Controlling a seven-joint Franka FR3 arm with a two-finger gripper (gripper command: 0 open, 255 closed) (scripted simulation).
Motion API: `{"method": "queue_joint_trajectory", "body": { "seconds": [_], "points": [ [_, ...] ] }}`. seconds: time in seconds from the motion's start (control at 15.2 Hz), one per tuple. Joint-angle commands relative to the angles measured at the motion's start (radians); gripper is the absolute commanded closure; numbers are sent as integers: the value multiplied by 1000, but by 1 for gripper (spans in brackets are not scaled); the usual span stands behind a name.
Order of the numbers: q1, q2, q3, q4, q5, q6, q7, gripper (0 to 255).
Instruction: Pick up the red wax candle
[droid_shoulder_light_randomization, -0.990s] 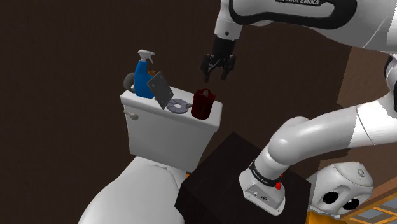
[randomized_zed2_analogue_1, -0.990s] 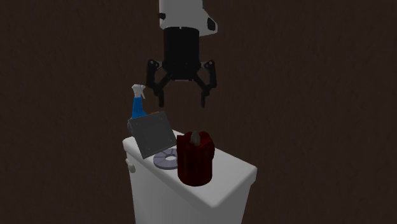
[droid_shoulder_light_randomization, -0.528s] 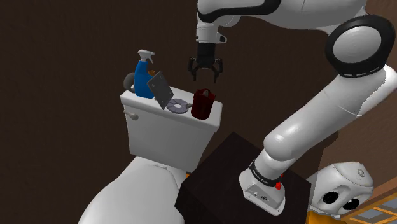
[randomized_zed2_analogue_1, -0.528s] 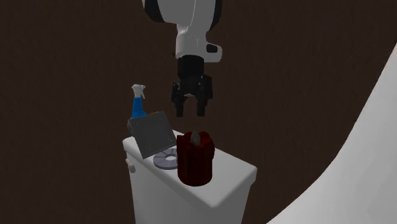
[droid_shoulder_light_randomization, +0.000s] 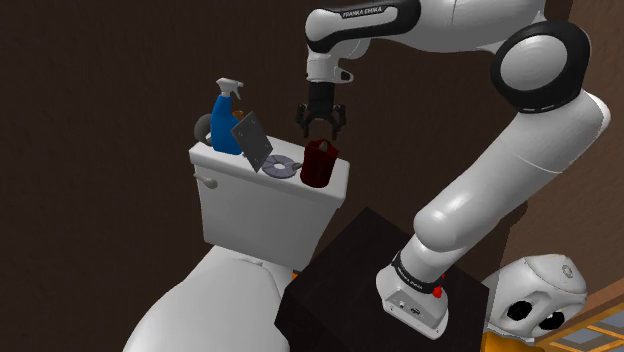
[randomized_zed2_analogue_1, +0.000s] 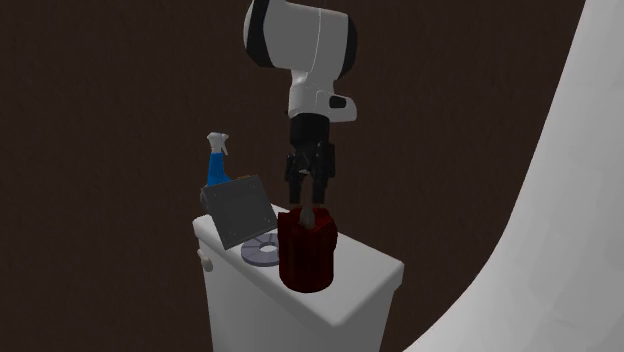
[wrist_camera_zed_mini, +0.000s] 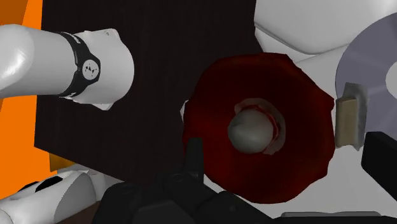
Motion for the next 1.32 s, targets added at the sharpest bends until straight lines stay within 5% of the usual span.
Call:
{"method": "queue_joint_trajectory", "body": {
  "seconds": [0.0,0.07,0.13,0.73,1.25],
  "points": [
    [1,10,2,-14,0,23,1,0],
    [1,9,2,-14,0,23,1,0],
    [1,11,2,-11,-1,22,1,255],
    [1,10,2,-14,0,23,1,255],
    [-1,-9,-2,74,2,-82,11,255]
  ]
}}
